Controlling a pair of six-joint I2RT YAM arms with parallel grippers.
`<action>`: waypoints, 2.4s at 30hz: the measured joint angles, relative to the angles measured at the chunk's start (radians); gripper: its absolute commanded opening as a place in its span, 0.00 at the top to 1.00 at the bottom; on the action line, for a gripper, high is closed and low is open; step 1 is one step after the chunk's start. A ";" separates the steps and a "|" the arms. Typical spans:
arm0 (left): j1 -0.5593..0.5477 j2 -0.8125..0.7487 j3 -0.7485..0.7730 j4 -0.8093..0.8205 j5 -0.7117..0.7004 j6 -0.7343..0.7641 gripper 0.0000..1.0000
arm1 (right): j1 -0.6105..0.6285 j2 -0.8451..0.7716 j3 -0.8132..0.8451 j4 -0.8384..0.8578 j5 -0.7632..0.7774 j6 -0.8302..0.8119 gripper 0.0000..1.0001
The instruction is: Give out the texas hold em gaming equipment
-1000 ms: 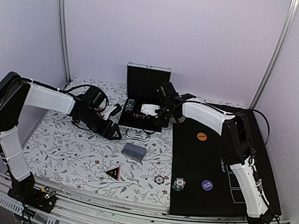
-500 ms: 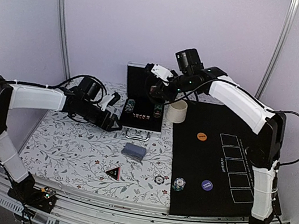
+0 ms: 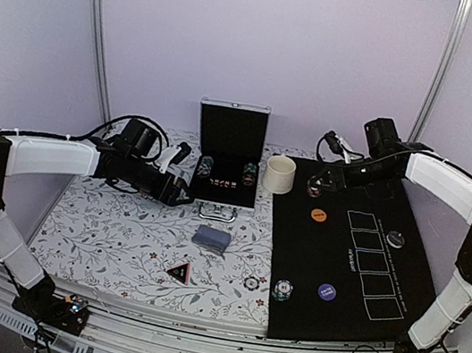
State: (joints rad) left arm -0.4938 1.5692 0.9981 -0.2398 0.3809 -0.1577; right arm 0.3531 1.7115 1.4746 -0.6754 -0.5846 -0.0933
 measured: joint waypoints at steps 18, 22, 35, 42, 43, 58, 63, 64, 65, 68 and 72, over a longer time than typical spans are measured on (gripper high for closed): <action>-0.128 0.063 0.082 0.011 -0.035 0.058 0.29 | -0.120 0.405 0.021 0.224 -0.243 0.266 0.98; -0.170 0.216 0.267 0.043 -0.050 0.105 0.32 | -0.120 0.433 0.026 0.270 -0.272 0.297 0.98; -0.323 0.743 0.763 0.178 -0.078 0.251 0.36 | -0.121 0.536 0.027 0.335 -0.356 0.325 0.98; -0.353 0.927 0.921 0.194 -0.134 0.217 0.28 | -0.121 0.536 0.009 0.352 -0.377 0.318 0.98; -0.356 0.947 0.941 0.195 -0.145 0.215 0.28 | -0.121 0.536 0.007 0.354 -0.379 0.317 0.98; -0.364 1.117 1.146 0.182 -0.189 0.200 0.53 | -0.124 0.536 0.003 0.363 -0.376 0.314 0.77; -0.364 1.118 1.146 0.183 -0.169 0.211 0.62 | -0.124 0.532 0.003 0.362 -0.356 0.319 0.64; -0.364 1.118 1.146 0.185 -0.168 0.212 0.63 | -0.124 0.529 0.003 0.361 -0.350 0.319 0.62; -0.364 1.118 1.146 0.186 -0.167 0.214 0.63 | -0.124 0.526 0.003 0.359 -0.344 0.319 0.60; -0.364 1.118 1.141 0.195 -0.163 0.217 0.63 | -0.122 0.519 0.003 0.351 -0.325 0.317 0.56; -0.364 1.118 1.137 0.201 -0.161 0.221 0.63 | -0.120 0.513 0.003 0.340 -0.298 0.313 0.51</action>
State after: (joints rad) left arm -0.8577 2.6869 2.1349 -0.0387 0.2195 0.0635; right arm 0.2333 2.2242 1.4776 -0.3355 -0.8829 0.2199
